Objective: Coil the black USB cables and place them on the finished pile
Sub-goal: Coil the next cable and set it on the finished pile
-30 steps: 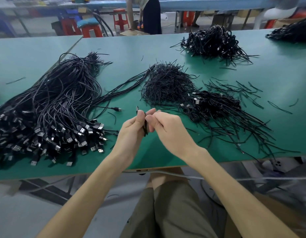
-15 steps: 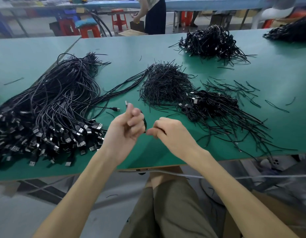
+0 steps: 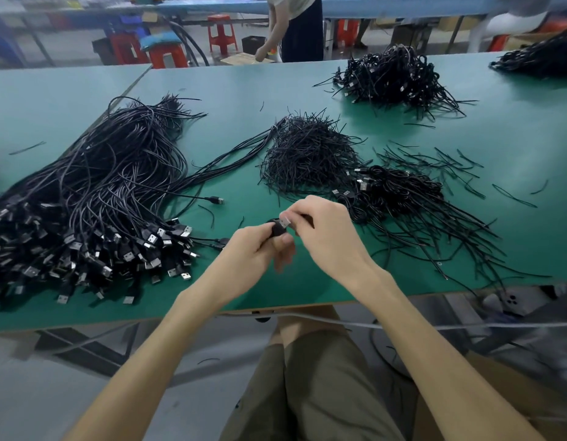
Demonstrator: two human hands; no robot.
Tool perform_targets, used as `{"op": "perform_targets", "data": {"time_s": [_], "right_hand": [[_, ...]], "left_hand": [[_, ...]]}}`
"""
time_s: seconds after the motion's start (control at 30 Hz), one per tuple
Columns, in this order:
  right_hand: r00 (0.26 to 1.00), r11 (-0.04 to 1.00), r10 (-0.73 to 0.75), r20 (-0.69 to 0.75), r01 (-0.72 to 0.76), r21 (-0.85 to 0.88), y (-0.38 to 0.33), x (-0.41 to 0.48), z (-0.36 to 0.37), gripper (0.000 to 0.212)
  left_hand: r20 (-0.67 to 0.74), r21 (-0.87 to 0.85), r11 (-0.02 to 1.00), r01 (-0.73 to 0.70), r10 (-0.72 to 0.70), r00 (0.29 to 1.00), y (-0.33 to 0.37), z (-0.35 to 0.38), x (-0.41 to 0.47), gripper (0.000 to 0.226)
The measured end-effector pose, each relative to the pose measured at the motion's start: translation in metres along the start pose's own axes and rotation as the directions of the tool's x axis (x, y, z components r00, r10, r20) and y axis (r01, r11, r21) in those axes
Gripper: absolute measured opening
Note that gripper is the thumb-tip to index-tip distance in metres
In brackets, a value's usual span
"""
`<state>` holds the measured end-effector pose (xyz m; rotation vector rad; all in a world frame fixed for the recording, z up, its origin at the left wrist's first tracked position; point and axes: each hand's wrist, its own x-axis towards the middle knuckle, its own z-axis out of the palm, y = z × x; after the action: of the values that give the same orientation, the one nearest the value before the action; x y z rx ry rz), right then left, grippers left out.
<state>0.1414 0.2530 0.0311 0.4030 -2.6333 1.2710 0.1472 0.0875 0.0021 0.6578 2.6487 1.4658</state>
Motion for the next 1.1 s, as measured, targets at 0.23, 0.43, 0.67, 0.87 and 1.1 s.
{"op": "perform_targets", "data": {"time_s": [0.23, 0.43, 0.67, 0.87, 1.1], "right_hand": [[0.993, 0.992, 0.037, -0.109, -0.023, 0.126, 0.002, -0.006, 0.008, 0.018], [0.967, 0.939, 0.231, -0.105, -0.193, 0.283, 0.028, -0.002, 0.003, 0.026], [0.98, 0.976, 0.198, -0.024, -0.199, -0.09, 0.032, -0.017, 0.007, 0.016], [0.996, 0.964, -0.07, 0.058, 0.082, -0.254, -0.002, -0.015, 0.022, 0.064], [0.991, 0.935, 0.097, 0.094, -0.123, 0.332, 0.002, 0.001, 0.024, 0.036]], "left_hand": [[-0.109, -0.169, 0.984, -0.057, 0.038, 0.993, -0.009, 0.005, 0.001, 0.034], [-0.116, -0.799, 0.602, 0.002, -0.158, 0.981, -0.011, -0.006, -0.003, 0.038], [-0.072, -0.997, 0.019, -0.069, -0.299, 0.952, -0.008, -0.024, 0.009, 0.041], [-0.149, -0.958, 0.281, -0.058, -0.315, 0.937, 0.002, 0.0, 0.017, 0.037], [-0.048, -0.938, 0.346, 0.004, -0.141, 0.989, 0.006, 0.016, 0.016, 0.034]]}}
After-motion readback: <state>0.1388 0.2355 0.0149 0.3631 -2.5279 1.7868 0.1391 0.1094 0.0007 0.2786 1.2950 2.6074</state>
